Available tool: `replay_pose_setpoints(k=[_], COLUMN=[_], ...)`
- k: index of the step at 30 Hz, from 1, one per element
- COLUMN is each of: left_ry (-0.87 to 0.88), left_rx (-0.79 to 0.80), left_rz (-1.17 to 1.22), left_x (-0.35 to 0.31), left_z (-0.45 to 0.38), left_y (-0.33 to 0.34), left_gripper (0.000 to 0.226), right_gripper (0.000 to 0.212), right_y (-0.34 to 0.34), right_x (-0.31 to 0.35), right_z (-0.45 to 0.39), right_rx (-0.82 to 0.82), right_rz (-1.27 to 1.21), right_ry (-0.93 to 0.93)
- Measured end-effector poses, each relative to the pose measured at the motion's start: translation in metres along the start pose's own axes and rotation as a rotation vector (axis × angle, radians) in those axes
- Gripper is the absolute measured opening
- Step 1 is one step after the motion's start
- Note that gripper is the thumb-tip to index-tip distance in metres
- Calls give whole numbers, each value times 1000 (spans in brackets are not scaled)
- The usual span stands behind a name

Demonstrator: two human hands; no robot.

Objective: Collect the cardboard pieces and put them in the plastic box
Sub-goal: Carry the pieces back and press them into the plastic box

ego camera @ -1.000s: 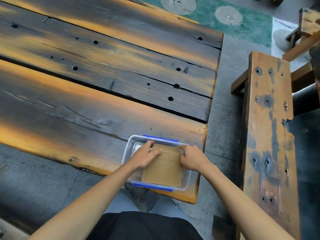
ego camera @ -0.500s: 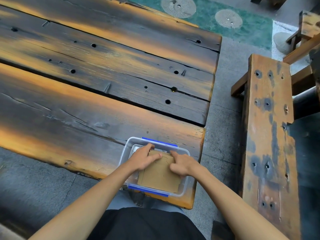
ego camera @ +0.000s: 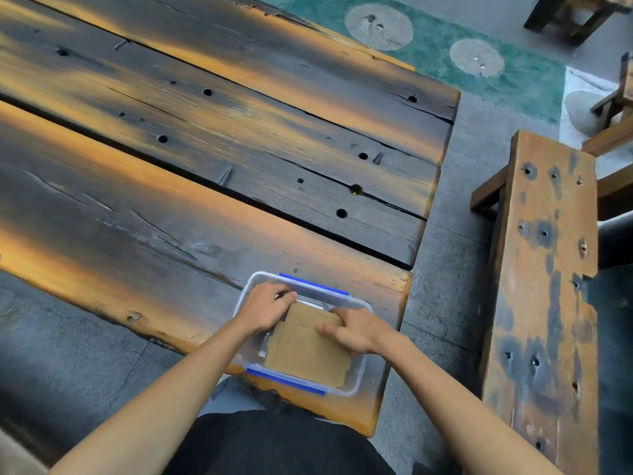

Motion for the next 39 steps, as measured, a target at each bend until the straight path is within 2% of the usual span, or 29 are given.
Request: replay_pose_setpoints(k=[3, 5, 8, 10, 13, 17, 21, 24, 28, 31, 36, 39], left_ry=[-95, -202, -273, -294, -324, -256, -228, -219, -228, -287, -206, -146], left_rx=[15, 93, 260, 314, 309, 181, 113, 83, 140, 222, 257, 261], left_rz=[78, 202, 358, 383, 393, 285, 78, 15, 20, 94, 182, 138], left_x=[2, 6, 12, 22, 31, 13, 9, 3, 3, 7, 0, -2], left_z=[-3, 0, 10, 13, 15, 25, 26, 28, 27, 25, 21, 16], left_y=[-7, -4, 14, 29, 42, 35, 40, 43, 40, 38, 36, 38], left_gripper=[44, 49, 51, 63, 84, 72, 85, 90, 82, 82, 64, 49], right_gripper=[79, 76, 71, 63, 55, 51, 51, 49, 63, 66, 68, 66], right_y=[-15, -19, -22, -26, -29, -32, -30, -30, -33, -32, -30, -29], right_x=[7, 10, 4, -1, -3, -3, -3, -5, -8, -10, -7, -4], right_z=[-5, -4, 2, 9, 15, 17, 17, 16, 13, 11, 11, 12], right_rx=[-114, -177, -281, -381, -463, -479, -466, -477, -473, -459, -436, -387], right_rz=[98, 122, 124, 131, 146, 167, 184, 190, 181, 178, 213, 253], right_ry=[-25, -45, -42, -46, -84, -156, -193, -199, -204, -203, -228, -272])
Point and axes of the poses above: each hand's wrist, its own z-axis away from the middle knuckle, its own y-axis out of the palm, x = y × z, the point moved 8 cm from there along -z, towards the middle knuckle, and after that the axes turned 13 degrees about -y, right-handed, at the moved point
